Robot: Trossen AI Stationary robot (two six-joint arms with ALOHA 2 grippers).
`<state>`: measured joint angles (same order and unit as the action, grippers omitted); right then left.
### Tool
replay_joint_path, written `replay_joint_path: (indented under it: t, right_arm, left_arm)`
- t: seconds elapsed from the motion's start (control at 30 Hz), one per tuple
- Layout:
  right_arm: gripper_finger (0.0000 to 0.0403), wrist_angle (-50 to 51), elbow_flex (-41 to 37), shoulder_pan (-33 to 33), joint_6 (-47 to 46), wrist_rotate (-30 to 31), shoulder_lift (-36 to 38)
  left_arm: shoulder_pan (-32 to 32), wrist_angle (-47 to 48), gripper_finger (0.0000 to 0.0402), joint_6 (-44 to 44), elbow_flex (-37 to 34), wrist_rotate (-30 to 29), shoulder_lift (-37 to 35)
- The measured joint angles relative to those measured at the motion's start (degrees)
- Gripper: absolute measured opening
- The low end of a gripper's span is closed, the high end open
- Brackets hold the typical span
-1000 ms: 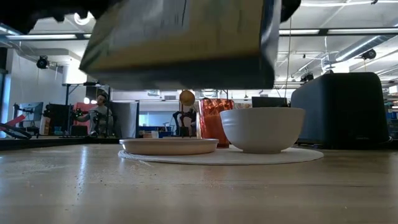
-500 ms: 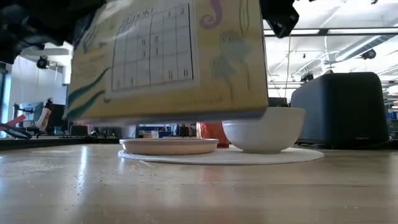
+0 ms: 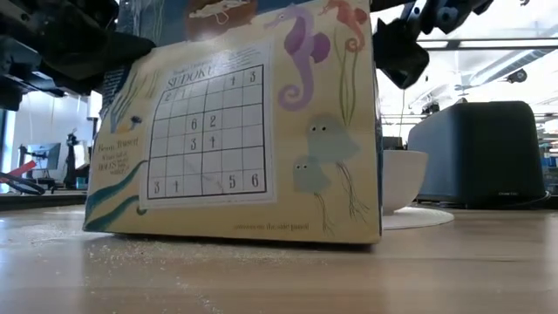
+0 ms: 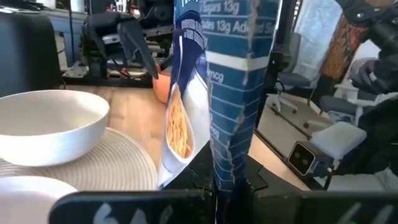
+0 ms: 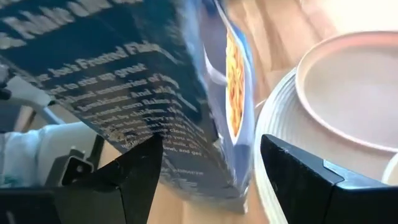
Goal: Arrange a breakfast setting
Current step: Pour the cereal from the cereal box into the white bowl
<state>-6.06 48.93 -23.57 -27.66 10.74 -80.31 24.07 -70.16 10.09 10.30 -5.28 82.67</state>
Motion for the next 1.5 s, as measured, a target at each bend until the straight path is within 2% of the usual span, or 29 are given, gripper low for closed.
replay_joint_path:
  t: [0.2,0.57,0.77,0.87,1.07,1.3,1.5]
  right_arm:
    - [0.026,1.5,0.0,-0.6,-2.0,-2.2,0.6]
    - [0.026,2.8,0.2,-0.7,-5.1,-4.6,3.0]
    - [0.026,2.9,0.2,-0.9,-8.4,-5.9,3.5]
    - [0.0263,2.8,0.2,-0.9,-8.5,-8.1,3.5]
    - [0.0294,2.9,0.2,-0.9,-8.5,-9.8,3.5]
    - [0.0351,2.7,0.2,-0.9,-3.6,-9.2,3.6]
    - [0.0364,1.2,0.2,-1.1,1.3,-9.3,3.6]
  left_arm:
    - [1.5,-4.1,0.0,0.0,-0.2,1.4,2.5]
    - [3.5,-4.2,0.0,0.0,-0.1,1.6,1.9]
    - [3.5,-4.1,0.0,0.1,-0.2,1.2,1.9]
    - [4.4,-3.3,0.0,0.6,-0.2,-1.5,1.8]
    - [6.7,-2.2,0.0,-1.4,-0.2,-8.3,1.7]
    - [7.2,-1.4,0.0,-1.9,1.1,-9.4,2.1]
    - [7.4,-1.3,0.0,-5.3,2.7,-12.4,3.5]
